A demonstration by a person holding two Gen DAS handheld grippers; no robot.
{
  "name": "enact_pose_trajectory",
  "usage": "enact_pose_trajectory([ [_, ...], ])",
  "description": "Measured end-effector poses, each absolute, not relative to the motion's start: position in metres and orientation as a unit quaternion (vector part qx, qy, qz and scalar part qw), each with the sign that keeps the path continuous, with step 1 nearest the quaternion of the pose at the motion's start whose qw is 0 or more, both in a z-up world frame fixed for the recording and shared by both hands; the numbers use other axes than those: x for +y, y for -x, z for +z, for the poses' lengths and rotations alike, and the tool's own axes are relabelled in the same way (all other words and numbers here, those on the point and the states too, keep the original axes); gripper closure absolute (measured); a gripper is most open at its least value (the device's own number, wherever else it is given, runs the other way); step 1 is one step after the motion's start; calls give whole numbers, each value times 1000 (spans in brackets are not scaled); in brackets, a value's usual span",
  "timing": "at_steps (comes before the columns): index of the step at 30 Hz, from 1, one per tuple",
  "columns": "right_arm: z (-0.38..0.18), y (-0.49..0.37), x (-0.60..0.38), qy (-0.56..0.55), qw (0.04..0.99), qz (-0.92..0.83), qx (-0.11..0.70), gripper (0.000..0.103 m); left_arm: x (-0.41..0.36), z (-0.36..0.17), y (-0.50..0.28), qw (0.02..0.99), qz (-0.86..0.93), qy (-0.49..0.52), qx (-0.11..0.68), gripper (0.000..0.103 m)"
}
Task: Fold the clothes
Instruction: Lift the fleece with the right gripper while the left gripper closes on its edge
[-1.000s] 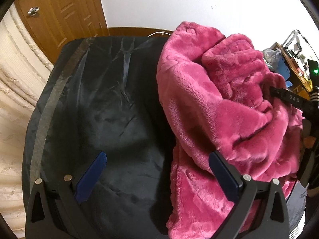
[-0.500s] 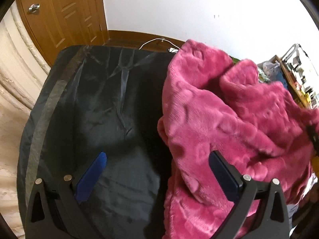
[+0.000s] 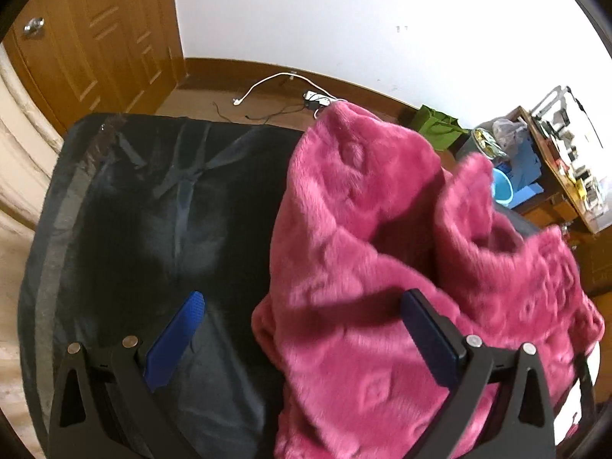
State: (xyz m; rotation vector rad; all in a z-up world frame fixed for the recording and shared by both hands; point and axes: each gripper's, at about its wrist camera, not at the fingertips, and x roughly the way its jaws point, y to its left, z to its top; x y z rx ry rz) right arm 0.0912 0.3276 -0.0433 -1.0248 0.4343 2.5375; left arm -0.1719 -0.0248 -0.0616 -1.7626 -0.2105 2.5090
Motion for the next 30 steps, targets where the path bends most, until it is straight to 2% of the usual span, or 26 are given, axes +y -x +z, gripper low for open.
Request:
enact_pose_trajectory([
  [9, -37, -71, 366, 376, 154, 899, 166, 85, -21, -94, 209, 5, 793, 605, -70, 0],
  [11, -38, -69, 372, 378, 155, 896, 173, 77, -20, -98, 210, 4, 790, 609, -72, 0],
  [12, -38, -69, 375, 377, 159, 895, 177, 64, -21, -101, 210, 5, 788, 610, -78, 0],
  [13, -39, -69, 378, 374, 162, 895, 182, 41, -21, -103, 211, 6, 787, 612, -84, 0],
  [15, -40, -71, 383, 368, 169, 894, 191, 27, -23, -106, 212, 9, 784, 614, -95, 0],
  [23, -49, -49, 382, 379, 84, 897, 213, 27, -19, -115, 212, 20, 774, 622, -117, 0],
  [25, -52, -40, 379, 388, 64, 895, 209, 28, -19, -116, 215, 23, 766, 630, -129, 3],
  [26, -54, -37, 376, 392, 59, 895, 205, 33, -19, -117, 216, 26, 761, 633, -135, 6],
  [27, -57, -34, 371, 395, 57, 895, 200, 56, -18, -117, 216, 34, 758, 636, -144, 15],
  [28, -59, -34, 369, 398, 57, 893, 202, 74, -18, -117, 215, 44, 755, 636, -154, 31],
  [30, -61, -38, 371, 398, 62, 890, 212, 78, -16, -115, 212, 66, 750, 635, -171, 46],
])
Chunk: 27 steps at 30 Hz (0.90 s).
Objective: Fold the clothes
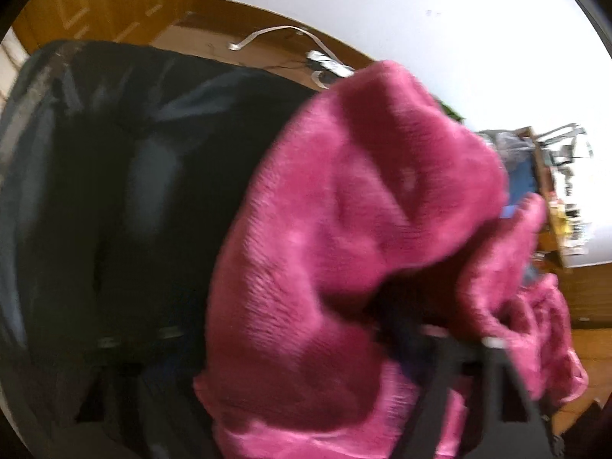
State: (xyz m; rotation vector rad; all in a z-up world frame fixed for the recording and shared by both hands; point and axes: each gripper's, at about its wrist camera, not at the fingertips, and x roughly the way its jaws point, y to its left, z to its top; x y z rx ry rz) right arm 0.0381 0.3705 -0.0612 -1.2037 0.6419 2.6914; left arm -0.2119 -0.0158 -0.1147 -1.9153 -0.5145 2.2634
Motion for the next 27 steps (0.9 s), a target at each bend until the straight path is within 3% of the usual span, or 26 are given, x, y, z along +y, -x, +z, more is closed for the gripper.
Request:
enact_pose_trajectory([
  [7, -42, -60, 371, 366, 89, 901, 214, 86, -11, -89, 193, 94, 766, 611, -177, 73],
  [17, 23, -123, 358, 291, 159, 929, 166, 95, -20, -38, 148, 165, 783, 569, -190, 78],
  [23, 33, -141, 367, 285, 148, 926, 197, 94, -38, -22, 123, 187, 787, 551, -205, 79],
  [25, 32, -143, 369, 287, 147, 926, 199, 91, -45, -17, 113, 188, 788, 546, -214, 79],
  [26, 32, -142, 370, 290, 149, 924, 197, 80, -47, -15, 108, 187, 789, 545, -215, 79],
  [27, 30, -139, 371, 295, 146, 923, 197, 56, -49, -14, 104, 186, 790, 544, -215, 79],
])
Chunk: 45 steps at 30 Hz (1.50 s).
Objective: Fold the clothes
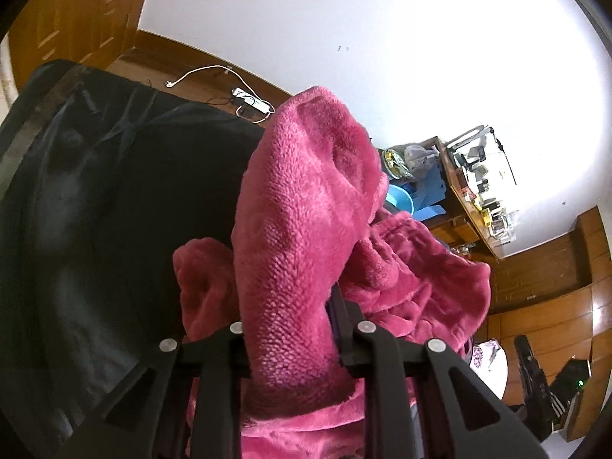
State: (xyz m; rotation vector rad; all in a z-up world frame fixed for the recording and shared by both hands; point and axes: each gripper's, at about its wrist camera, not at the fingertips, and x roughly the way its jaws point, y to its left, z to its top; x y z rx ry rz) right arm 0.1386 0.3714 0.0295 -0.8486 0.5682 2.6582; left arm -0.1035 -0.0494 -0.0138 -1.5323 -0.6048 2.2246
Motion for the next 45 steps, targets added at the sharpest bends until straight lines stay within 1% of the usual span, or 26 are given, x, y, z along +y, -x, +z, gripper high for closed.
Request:
enact_pose_trajectory([
  [1, 27, -134, 373, 299, 142, 922, 198, 38, -52, -13, 99, 184, 791, 543, -214, 79],
  [2, 23, -128, 374, 302, 136, 922, 200, 15, -55, -12, 95, 182, 791, 543, -215, 79],
  [6, 11, -105, 364, 319, 104, 921, 199, 15, -65, -13, 79, 176, 792, 541, -222, 79],
  [10, -2, -57, 339, 348, 77, 918, 174, 15, -76, -16, 63, 172, 790, 541, -230, 79],
  [16, -38, 24, 320, 412, 36, 887, 204, 16, -76, -21, 50, 168, 791, 543, -227, 79],
  [17, -48, 34, 322, 428, 31, 878, 210, 25, -76, -22, 49, 166, 791, 543, -227, 79],
  [18, -59, 42, 324, 448, 30, 867, 214, 69, -75, -23, 50, 165, 791, 543, -228, 79],
  [19, -70, 47, 327, 467, 36, 857, 217, 88, -74, -24, 50, 163, 791, 543, -229, 79],
  [21, -81, 47, 333, 473, 48, 851, 225, 88, -73, -24, 50, 162, 792, 542, -228, 79],
  [24, -76, 34, 334, 457, 81, 865, 192, 89, -70, -22, 49, 165, 795, 540, -224, 79],
  [27, -56, 14, 329, 427, 110, 886, 143, 89, -66, -20, 45, 173, 797, 538, -216, 79],
  [32, -20, -34, 319, 377, 149, 907, 109, 90, -59, -14, 32, 203, 795, 535, -201, 80],
  [38, -2, -96, 299, 347, 194, 912, 104, 90, -60, -6, -1, 263, 789, 527, -174, 80],
  [45, -15, -148, 302, 358, 216, 900, 124, 90, -71, -10, -53, 275, 789, 532, -137, 80],
])
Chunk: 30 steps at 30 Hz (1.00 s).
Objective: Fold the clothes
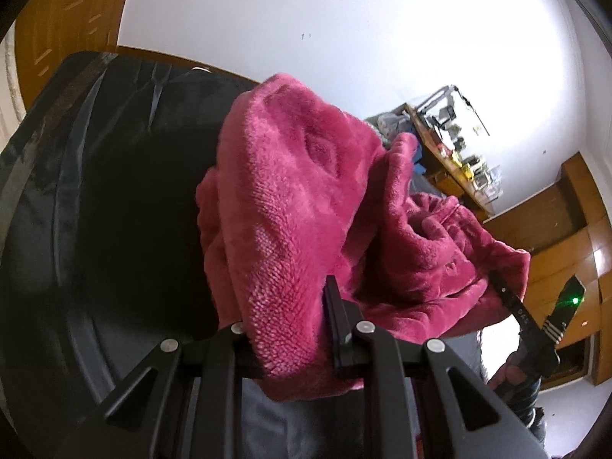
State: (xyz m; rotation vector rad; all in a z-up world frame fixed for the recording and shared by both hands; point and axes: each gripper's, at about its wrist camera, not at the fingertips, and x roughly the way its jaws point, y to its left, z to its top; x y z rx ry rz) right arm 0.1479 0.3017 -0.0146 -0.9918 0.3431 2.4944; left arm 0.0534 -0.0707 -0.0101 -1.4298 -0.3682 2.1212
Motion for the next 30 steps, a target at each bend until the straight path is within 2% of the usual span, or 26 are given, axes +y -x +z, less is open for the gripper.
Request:
enact_pose_trajectory([
  [9, -24, -194, 315, 365, 201, 901, 123, 90, -59, -13, -120, 258, 813, 518, -64, 80],
  [15, -51, -233, 331, 393, 178, 891, 139, 89, -50, -45, -165, 236, 806, 542, -10, 80],
  [26, -88, -244, 340, 433, 133, 883, 121, 89, -48, -80, -207, 159, 823, 545, 7, 80],
  [30, -98, -247, 331, 439, 124, 882, 115, 89, -43, -81, -216, 135, 836, 529, 47, 67],
])
